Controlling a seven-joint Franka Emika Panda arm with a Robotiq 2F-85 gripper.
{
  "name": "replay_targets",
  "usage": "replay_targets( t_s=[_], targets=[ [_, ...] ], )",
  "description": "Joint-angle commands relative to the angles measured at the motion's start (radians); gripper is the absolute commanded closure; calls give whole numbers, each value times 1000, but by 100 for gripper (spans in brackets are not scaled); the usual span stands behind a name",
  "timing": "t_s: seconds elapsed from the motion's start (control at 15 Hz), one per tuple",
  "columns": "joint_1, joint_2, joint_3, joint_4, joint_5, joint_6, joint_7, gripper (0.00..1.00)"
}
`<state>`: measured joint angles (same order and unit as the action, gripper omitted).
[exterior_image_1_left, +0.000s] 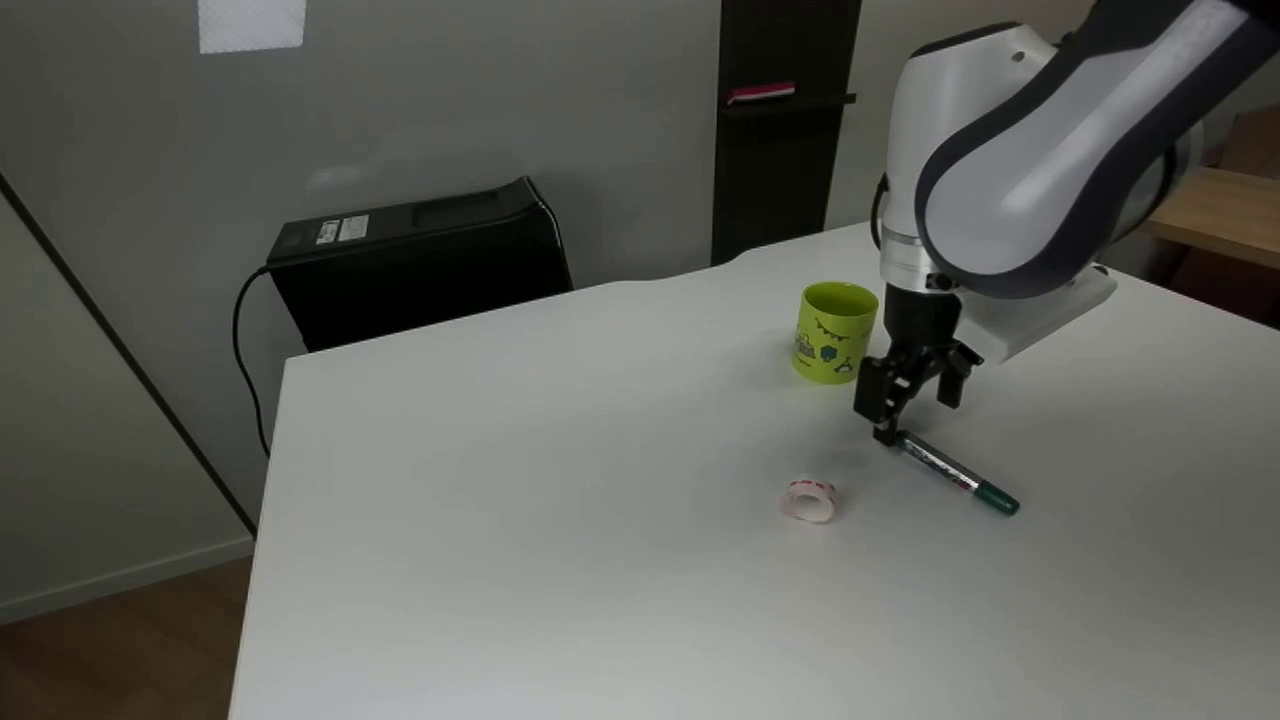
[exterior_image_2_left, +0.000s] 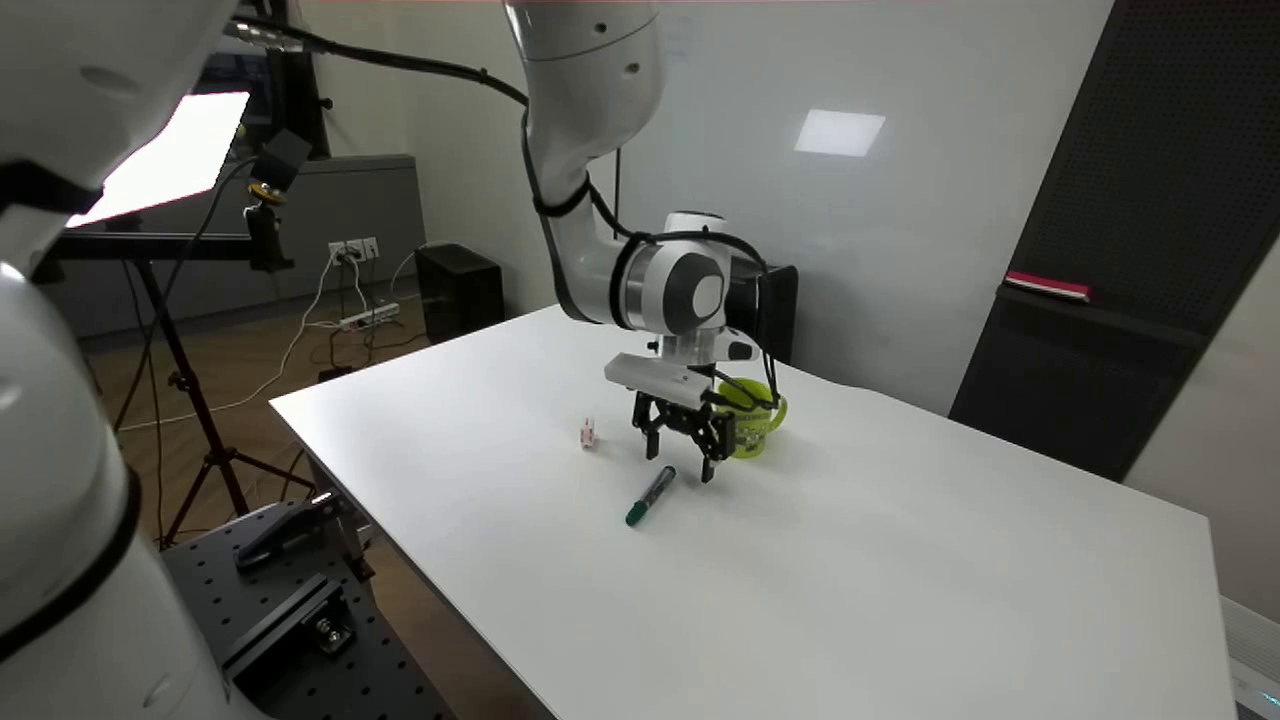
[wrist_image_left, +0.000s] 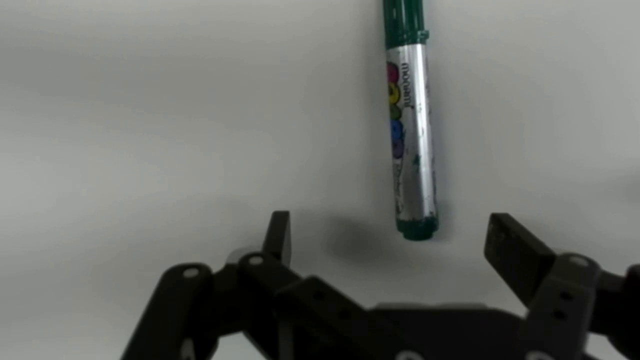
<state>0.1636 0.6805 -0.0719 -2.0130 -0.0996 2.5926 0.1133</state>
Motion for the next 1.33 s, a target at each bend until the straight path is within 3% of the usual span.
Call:
replay_targets(
  t_s=[0.0,0.33,0.93,1.0,1.07,1.2,1.27],
  targets=[
    [21,-5,-19,-17,-18,24,69,0],
    [-4,0,8,-38,-2,100,28,0],
    [-25,-1,30,-68,9,117,4,0],
    [-27,-1,30,-70,9,120,2,6],
    [-28,-1,30,-73,8,123,0,26],
    [-29,-2,29,-78,9,130,0,31],
    [-29,-2,28,-80,9,131,0,39]
  ],
)
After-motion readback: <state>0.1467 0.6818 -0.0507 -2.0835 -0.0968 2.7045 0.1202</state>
